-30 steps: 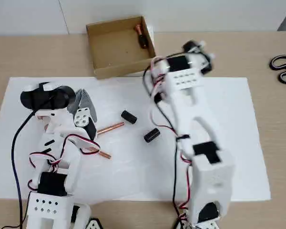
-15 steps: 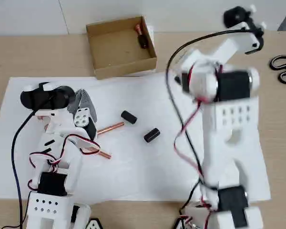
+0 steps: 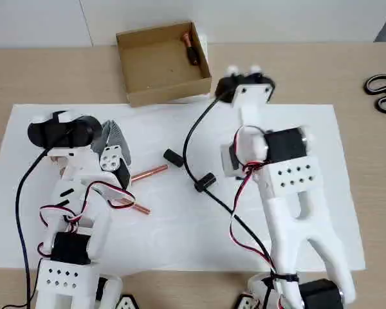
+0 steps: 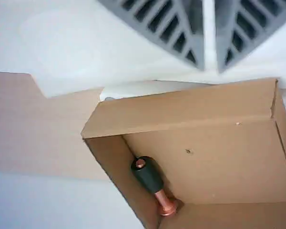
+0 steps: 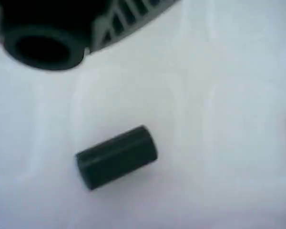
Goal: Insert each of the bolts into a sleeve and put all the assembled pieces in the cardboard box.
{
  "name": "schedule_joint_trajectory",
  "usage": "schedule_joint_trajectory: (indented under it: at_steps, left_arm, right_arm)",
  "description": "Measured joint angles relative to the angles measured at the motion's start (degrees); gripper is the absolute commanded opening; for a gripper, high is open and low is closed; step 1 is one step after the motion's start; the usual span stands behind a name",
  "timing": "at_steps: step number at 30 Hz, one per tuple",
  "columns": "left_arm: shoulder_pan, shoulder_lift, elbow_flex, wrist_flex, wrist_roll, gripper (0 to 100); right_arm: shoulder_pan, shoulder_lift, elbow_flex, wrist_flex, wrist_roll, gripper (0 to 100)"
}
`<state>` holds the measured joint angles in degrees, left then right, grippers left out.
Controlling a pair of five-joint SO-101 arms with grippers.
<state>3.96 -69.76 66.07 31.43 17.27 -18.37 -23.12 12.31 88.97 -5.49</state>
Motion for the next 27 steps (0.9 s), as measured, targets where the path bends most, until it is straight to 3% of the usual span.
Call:
schedule_joint_trajectory:
  at_steps: [8, 13, 17, 22, 27]
  left_arm:
    - [5.3, 0.0, 0.0, 0.0, -2.8, 1]
    - [6.8, 0.0, 0.0, 0.0, -4.3, 1]
    - [6.8, 0.0, 0.0, 0.0, -4.3, 1]
    - [6.8, 0.0, 0.0, 0.0, -4.3, 1]
    - [6.8, 0.0, 0.0, 0.0, -4.3, 1]
  right_arm:
    - [-3.6, -23.7, 6.8, 1.0, 0.4, 0.3]
    - [-1.1, -41.9, 22.4, -4.3, 1.0, 0.3]
    - [3.7, -56.2, 39.8, -18.7, 6.2, 0.3]
    - [9.6, -72.3, 62.7, -44.6, 16.4, 0.3]
    - [9.8, -78.9, 77.0, -66.4, 24.6, 0.3]
